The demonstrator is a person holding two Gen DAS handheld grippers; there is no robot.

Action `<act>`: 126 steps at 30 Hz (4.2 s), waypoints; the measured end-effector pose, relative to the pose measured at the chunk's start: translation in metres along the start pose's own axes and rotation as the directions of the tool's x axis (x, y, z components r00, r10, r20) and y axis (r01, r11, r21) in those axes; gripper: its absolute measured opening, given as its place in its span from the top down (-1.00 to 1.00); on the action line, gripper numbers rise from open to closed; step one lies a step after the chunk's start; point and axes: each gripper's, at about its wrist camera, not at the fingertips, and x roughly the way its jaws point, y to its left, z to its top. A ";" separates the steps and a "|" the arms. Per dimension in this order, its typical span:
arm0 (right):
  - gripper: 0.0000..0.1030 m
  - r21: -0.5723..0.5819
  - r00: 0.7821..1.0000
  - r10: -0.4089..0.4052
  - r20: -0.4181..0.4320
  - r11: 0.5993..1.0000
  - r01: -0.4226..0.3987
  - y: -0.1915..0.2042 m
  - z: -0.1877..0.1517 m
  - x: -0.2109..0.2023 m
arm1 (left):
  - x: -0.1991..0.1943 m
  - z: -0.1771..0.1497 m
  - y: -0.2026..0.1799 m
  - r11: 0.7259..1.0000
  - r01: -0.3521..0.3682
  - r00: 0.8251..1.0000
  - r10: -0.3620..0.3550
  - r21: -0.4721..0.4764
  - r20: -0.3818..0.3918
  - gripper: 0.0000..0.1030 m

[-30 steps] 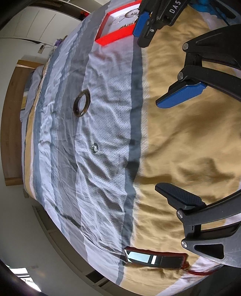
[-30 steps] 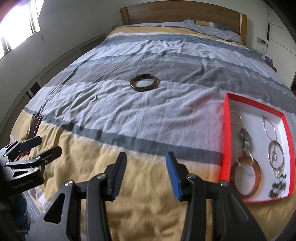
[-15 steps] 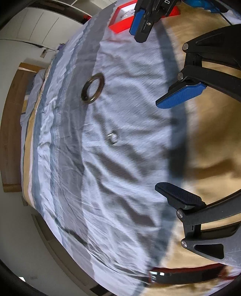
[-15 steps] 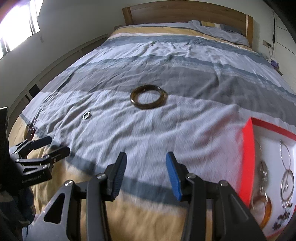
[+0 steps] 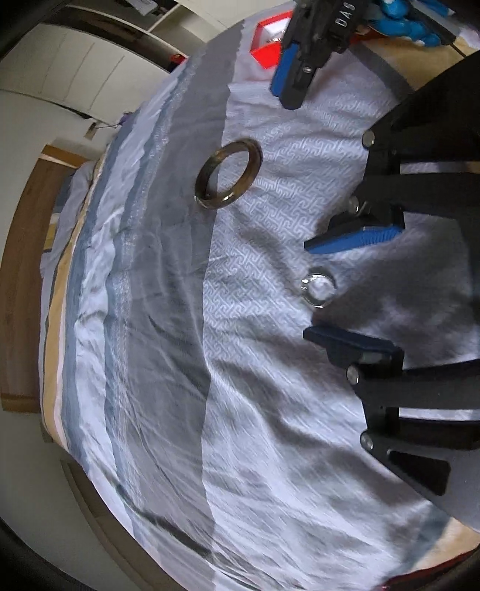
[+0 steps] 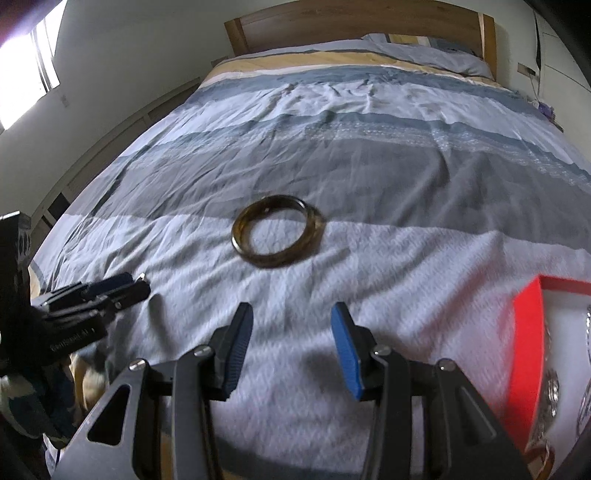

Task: Organize jewelry
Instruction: 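Grasp the small silver ring with left tool while right tool grasps the dark brown bangle, then carry small ring with left tool while right tool carries dark bangle into box, then open, then withdraw both open tools from the red box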

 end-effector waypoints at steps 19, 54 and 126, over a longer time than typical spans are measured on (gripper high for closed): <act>0.83 0.038 0.996 -0.061 -0.062 0.997 0.064 -0.011 0.053 0.079 | 0.005 -0.004 -0.003 0.999 0.016 0.998 -0.018 0.041 0.059 0.64; 0.85 0.134 0.945 -0.326 -0.016 0.936 0.325 -0.228 -0.048 -0.137 | -0.019 0.007 -0.303 0.895 0.323 0.941 -0.338 0.308 -0.005 0.64; -0.31 0.068 0.938 -0.306 0.164 0.952 0.298 -0.007 -0.161 -0.310 | -0.270 -0.137 -0.177 0.978 -0.203 0.945 0.183 0.050 0.271 -0.98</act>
